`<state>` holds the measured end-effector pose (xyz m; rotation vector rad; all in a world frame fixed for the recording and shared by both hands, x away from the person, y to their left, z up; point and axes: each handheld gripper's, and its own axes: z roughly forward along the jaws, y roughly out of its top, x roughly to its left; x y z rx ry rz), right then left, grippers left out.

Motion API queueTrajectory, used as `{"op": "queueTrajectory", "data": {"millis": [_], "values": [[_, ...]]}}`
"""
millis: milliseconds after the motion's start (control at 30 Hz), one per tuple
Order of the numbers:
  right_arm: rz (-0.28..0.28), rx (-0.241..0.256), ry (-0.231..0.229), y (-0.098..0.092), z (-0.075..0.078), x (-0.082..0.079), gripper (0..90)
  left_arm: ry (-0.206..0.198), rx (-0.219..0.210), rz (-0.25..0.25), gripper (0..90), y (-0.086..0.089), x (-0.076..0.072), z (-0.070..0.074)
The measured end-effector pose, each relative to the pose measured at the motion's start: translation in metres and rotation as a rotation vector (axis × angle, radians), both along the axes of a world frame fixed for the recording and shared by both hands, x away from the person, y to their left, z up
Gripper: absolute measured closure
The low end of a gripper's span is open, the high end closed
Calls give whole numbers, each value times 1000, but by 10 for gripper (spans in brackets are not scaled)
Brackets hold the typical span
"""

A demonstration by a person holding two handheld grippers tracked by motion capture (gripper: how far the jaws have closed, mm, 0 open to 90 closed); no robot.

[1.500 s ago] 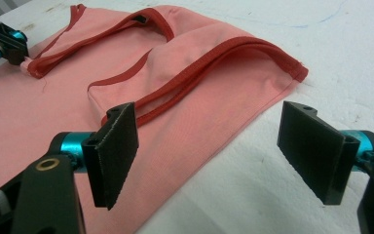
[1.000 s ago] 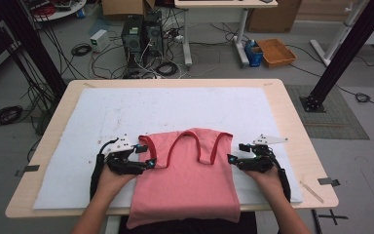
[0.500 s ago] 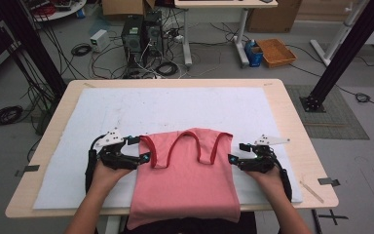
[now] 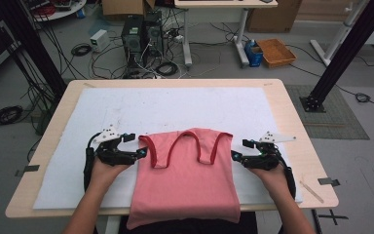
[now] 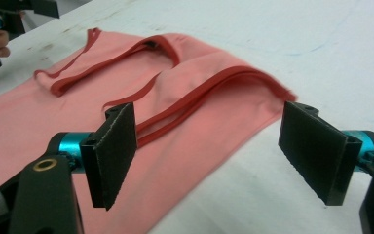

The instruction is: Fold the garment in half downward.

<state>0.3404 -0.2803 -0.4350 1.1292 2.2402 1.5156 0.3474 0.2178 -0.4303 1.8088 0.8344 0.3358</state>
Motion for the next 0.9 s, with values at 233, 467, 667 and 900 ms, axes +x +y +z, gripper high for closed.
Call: {"op": "queueTrajectory", "data": {"millis": [233,467,667,900], "values": [[-38,-10,19,-3,5,19,218,39,11,30,181,7,17,1],[-58,-91,56,7,4,47,218,124,15,25,181,1,41,-8],[-53,-173,95,22,-1,70,245,184,56,26,198,-5,54,-18],[-51,-237,123,28,-13,82,309,225,76,32,306,-2,56,-22]]}}
